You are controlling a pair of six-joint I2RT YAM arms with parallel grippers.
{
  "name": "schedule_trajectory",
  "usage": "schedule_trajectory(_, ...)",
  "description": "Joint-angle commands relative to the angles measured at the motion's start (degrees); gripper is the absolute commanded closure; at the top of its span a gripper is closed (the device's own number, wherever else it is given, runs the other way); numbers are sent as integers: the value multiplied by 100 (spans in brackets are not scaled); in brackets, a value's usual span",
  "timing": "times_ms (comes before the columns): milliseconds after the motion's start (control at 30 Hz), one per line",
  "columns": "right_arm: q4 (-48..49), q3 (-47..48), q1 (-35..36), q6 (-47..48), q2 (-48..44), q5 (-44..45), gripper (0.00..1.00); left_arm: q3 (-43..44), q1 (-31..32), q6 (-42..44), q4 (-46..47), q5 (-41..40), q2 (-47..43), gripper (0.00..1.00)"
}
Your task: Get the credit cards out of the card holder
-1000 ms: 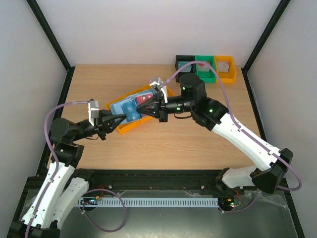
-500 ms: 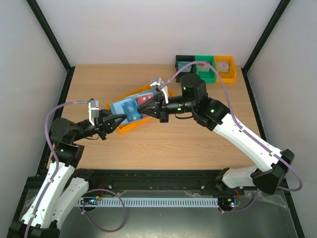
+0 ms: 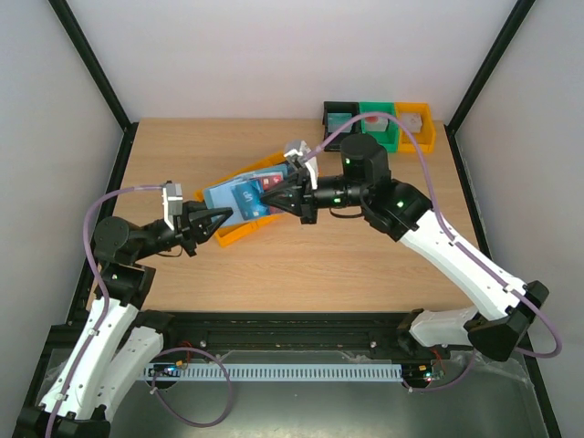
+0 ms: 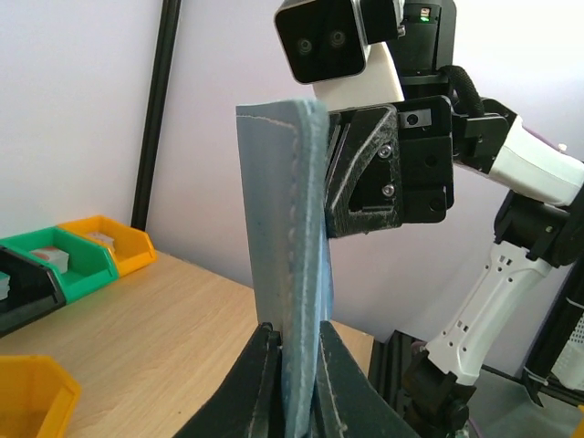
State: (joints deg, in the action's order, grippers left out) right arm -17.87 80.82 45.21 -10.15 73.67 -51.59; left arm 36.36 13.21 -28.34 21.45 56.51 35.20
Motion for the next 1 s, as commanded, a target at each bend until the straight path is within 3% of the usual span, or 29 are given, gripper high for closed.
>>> schedule_trajectory(0, -296, 40, -330, 357, -399, 368, 98, -53, 10, -11, 112, -269, -71, 98)
schedule_trajectory(200, -645, -158, -748, 529, -733, 815, 98, -151, -18, -84, -101, -635, -81, 98)
schedule_trajectory(433, -610, -346, -1016, 271, -993, 1727, 98, -373, -299, -415, -532, -1752, -136, 98)
schedule_trajectory(600, -680, -297, -1146, -19, -817, 2387, 98, -560, -417, -472, -783, -1689, -166, 98)
schedule_trajectory(833, -358, -350, -1216, -1538, -74, 3639, 98, -713, -747, -771, -1132, -2348, -380, 98)
schedule_trajectory(967, 429, -457, -1216, -2671, 371, 3982, 98, -896, -1199, -1151, -1308, -2788, -489, 98)
